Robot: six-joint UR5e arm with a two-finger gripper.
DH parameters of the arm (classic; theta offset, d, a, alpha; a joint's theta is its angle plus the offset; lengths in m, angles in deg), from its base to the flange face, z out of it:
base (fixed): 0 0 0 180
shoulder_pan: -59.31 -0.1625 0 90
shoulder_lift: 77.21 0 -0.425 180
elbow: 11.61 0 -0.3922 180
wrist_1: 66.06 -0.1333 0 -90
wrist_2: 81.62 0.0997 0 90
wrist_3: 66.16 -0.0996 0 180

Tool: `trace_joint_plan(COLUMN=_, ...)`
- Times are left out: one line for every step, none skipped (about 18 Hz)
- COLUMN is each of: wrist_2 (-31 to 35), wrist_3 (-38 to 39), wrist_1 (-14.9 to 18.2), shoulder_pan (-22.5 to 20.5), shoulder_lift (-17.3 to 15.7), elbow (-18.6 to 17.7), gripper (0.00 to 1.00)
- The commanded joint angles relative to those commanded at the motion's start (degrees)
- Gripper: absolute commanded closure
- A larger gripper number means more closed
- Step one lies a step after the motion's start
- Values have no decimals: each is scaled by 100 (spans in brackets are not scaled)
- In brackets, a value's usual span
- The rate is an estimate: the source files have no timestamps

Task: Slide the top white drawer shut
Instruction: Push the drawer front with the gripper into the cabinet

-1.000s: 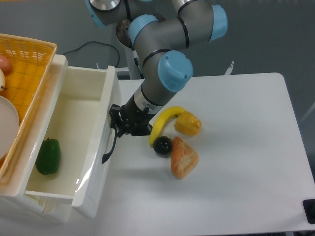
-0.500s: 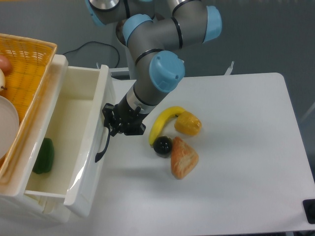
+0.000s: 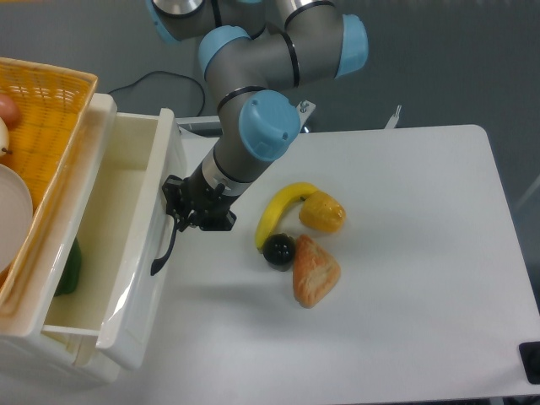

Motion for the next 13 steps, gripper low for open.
trace_joint_plan(wrist_2=0, wrist_3=0, wrist_1=0, shoulder_pan=9, shoulder_lift=0, elbow=-9, gripper=85)
trace_joint_plan(wrist_2=-9, wrist_3=0, wrist_1=0, shoulder_pan=17, shoulder_lift=-9, elbow=-9, gripper=85)
trace_joint_plan(wrist_2=-35, wrist_3=0, wrist_1=0, shoulder_pan=70, shoulder_lift=-18, elbow=0, gripper=85)
trace_joint_plan(wrist_2=-53, wrist_3=0, wrist_1=0, shoulder_pan=70, shoulder_lift=-18, elbow=-9, gripper=85)
trace_joint_plan(wrist_2=-70, wrist_3=26, wrist_1=0, shoulder_pan=79, shoulder_lift=-18, elbow=0, gripper=85)
trace_joint_plan(wrist_2=-79, wrist_3=61, wrist_1=-9, shoulder_pan=79, shoulder_lift=-18, elbow=-9, gripper=85)
trace_joint_plan(wrist_2=-88, wrist_3=79, wrist_1=-9, shoulder_pan=88, shoulder_lift=-18, elbow=0, gripper=85)
trace_joint_plan(wrist_2=-114, wrist_3=88, wrist_1=-9, shoulder_pan=97, shoulder_lift=-18, elbow=0, gripper=85)
trace_joint_plan(wrist_2=-132, wrist_3=88, wrist_1=-9, shoulder_pan=97, shoulder_lift=-18, elbow=0, gripper=85)
trace_joint_plan(wrist_2=-132, wrist_3=88, wrist_1=-9, shoulder_pan=105, shoulder_lift=-26, elbow=0, gripper=85)
trace_joint_plan(wrist_2=-132, wrist_3=88, wrist_1=-9, shoulder_pan=149, shoulder_lift=-18, elbow=0, gripper=85)
trace_joint_plan(wrist_2=-132, wrist_3=88, wrist_1=-9, shoulder_pan=167, shoulder_lift=-18, elbow=0, gripper=85)
trace_joint_plan(wrist_2=-141, wrist_3=88, wrist_1=-9, shoulder_pan=176, shoulder_lift=-18, elbow=0, gripper=85)
